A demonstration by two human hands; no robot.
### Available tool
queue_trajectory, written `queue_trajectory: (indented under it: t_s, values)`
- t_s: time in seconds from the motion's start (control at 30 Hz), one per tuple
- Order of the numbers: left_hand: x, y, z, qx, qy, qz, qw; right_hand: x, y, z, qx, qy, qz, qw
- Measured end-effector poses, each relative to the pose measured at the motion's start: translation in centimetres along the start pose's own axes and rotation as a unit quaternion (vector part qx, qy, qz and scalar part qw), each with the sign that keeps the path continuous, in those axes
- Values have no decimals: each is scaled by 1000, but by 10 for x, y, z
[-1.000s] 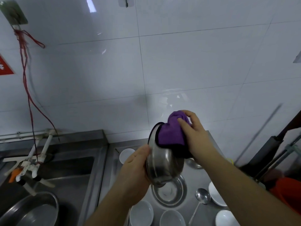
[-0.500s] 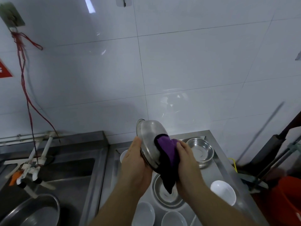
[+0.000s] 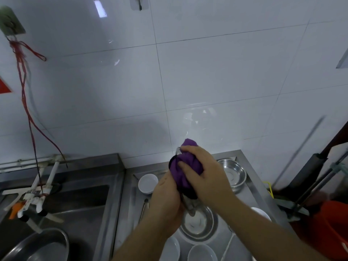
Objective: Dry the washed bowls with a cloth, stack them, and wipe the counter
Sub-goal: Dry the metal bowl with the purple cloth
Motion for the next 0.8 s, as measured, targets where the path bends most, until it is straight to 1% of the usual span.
queue_trajectory:
  t_s: [0.07, 0.1, 0.2, 0.27, 0.33, 0.37, 0.4, 0.5, 0.6, 0.63, 0.7, 0.8]
  values:
    - [-2, 1, 2, 11, -2, 7, 1000, -2, -17, -4, 26, -43, 14, 999]
    - [-1, 2, 1, 18, 2, 20, 1000, -5, -24, -8, 41, -77, 9, 996]
    - [-1, 6, -3, 25, 28, 71, 997, -15, -41, -33, 110, -178, -39, 977]
    - [-5, 6, -9, 35, 25, 86, 995, -11, -41, -62, 202, -255, -45, 945]
    - [-8, 3, -17, 60, -1, 86, 995, 5, -23, -88, 304, -319, -30, 897]
    - [-8, 1, -20, 74, -20, 86, 993, 14, -14, -97, 334, -341, -25, 878]
    - [-6, 1, -23, 85, -45, 87, 992, 21, -4, -101, 348, -359, -24, 865]
    - [-8, 0, -24, 124, -153, 72, 978, 39, 14, -98, 368, -385, -32, 846]
    - [-4, 6, -31, 185, -301, 75, 933, 56, 25, -84, 406, -444, -17, 799]
    - [-5, 8, -32, 200, -334, 78, 918, 57, 24, -81, 394, -467, -8, 792]
    - [-5, 12, -29, 213, -392, 92, 890, 50, 23, -74, 376, -490, -3, 786]
    - [-7, 15, -18, 214, -505, 136, 825, 33, 25, -70, 376, -488, -29, 787]
Point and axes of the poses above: each hand's wrist, its own y-axis away from the middle knuckle, its own x-axis out of the palm, z = x × y, the point moved 10 cm from there along -y, towards the middle knuckle, and after that the axes turned 1 degree about -z, right-handed, at the moved point
